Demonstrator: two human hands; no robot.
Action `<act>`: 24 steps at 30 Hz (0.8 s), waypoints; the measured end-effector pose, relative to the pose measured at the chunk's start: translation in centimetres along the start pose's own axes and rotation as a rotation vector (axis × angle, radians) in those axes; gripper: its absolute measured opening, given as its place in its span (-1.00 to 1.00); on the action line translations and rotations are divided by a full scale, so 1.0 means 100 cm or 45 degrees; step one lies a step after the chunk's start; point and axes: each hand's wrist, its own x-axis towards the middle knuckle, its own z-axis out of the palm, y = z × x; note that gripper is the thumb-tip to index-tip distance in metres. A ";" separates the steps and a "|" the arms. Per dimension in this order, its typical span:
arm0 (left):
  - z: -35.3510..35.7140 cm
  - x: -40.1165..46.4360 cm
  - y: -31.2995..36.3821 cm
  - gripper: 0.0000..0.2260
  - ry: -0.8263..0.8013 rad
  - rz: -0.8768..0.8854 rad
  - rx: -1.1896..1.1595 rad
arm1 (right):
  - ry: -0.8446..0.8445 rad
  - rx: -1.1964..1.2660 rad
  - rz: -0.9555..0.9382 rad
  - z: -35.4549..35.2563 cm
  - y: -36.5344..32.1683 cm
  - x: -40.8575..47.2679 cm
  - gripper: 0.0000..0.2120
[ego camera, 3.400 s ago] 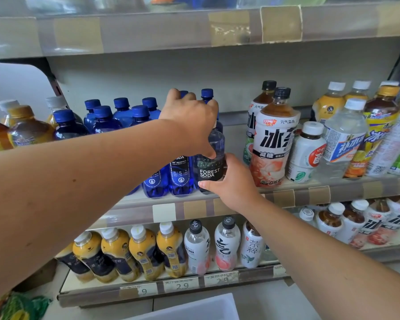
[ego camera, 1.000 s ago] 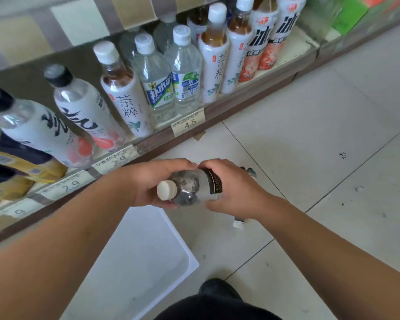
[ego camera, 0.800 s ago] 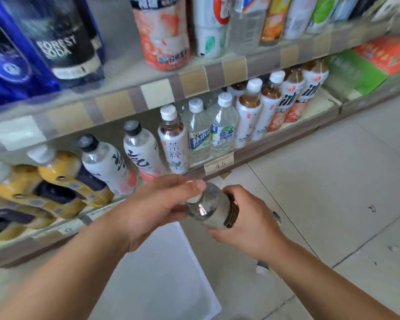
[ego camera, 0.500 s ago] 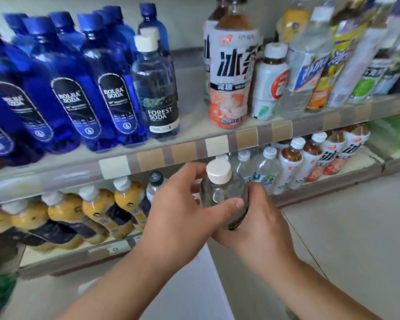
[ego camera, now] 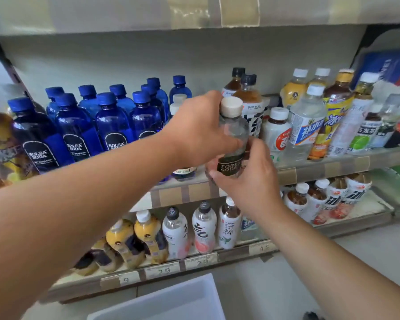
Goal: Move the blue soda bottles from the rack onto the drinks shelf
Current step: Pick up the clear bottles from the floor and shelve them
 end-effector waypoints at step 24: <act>-0.016 0.079 -0.022 -0.42 -0.355 0.003 0.951 | 0.144 -0.159 -0.025 0.061 0.013 0.025 -0.35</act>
